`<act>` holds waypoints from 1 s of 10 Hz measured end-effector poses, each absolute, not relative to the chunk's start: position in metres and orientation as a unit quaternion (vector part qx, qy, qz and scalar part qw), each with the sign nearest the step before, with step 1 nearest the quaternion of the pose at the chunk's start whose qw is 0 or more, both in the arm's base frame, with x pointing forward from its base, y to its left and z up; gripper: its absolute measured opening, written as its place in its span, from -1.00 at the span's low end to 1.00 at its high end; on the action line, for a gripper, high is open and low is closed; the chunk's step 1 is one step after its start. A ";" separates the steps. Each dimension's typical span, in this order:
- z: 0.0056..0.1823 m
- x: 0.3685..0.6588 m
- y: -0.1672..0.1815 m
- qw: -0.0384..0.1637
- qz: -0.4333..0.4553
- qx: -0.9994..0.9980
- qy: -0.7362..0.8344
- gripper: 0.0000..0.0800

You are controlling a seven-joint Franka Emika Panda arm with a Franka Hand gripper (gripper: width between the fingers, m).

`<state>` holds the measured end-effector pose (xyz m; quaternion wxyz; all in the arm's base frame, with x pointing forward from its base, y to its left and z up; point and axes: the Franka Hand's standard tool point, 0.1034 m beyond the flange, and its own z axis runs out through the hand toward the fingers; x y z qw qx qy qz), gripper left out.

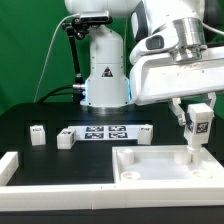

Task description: Assemble one leg

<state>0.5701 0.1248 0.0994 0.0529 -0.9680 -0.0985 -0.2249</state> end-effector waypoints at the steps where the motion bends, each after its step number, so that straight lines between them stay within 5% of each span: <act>1: 0.100 0.571 0.124 0.052 -0.240 -0.965 -0.097 -0.27; 6: 0.104 0.606 0.131 0.057 -0.241 -0.963 -0.102 -0.27; 10: 0.085 0.621 0.119 0.050 -0.244 -0.962 -0.116 -0.27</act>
Offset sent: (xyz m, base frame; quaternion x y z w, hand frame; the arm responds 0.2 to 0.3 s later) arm 0.0313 0.0065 0.0051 -0.0041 -0.0024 -0.0240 0.9997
